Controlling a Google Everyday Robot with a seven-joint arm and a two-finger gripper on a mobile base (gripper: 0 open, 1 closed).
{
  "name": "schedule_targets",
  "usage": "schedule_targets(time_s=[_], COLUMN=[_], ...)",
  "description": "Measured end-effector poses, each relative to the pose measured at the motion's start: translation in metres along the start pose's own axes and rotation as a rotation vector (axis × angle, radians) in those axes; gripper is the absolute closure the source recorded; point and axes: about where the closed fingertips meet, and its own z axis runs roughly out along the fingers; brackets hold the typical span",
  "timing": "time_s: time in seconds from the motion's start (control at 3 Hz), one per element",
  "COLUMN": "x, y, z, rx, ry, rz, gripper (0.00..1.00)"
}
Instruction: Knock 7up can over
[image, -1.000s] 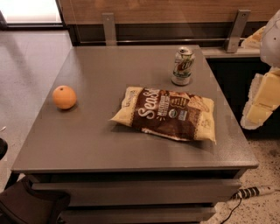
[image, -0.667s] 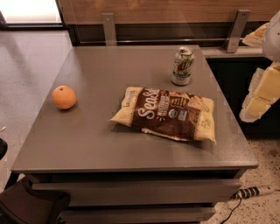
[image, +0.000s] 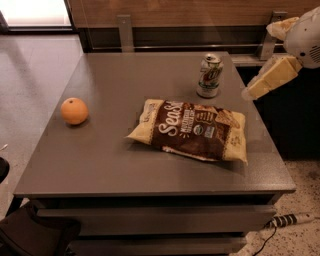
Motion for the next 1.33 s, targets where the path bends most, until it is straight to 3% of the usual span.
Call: schedule_targets(time_s=[0.33,1.0,1.33], x=[-0.012,0.007,0.007], y=[-0.018,-0.029,-0.028], z=[0.024,0.057,0.059], rx=[0.031,0.050,0.048], ry=[-0.145,-0.365,-0.366], rz=[0.047,0.219,0.222], gripper=[0.00,0.00,0.00])
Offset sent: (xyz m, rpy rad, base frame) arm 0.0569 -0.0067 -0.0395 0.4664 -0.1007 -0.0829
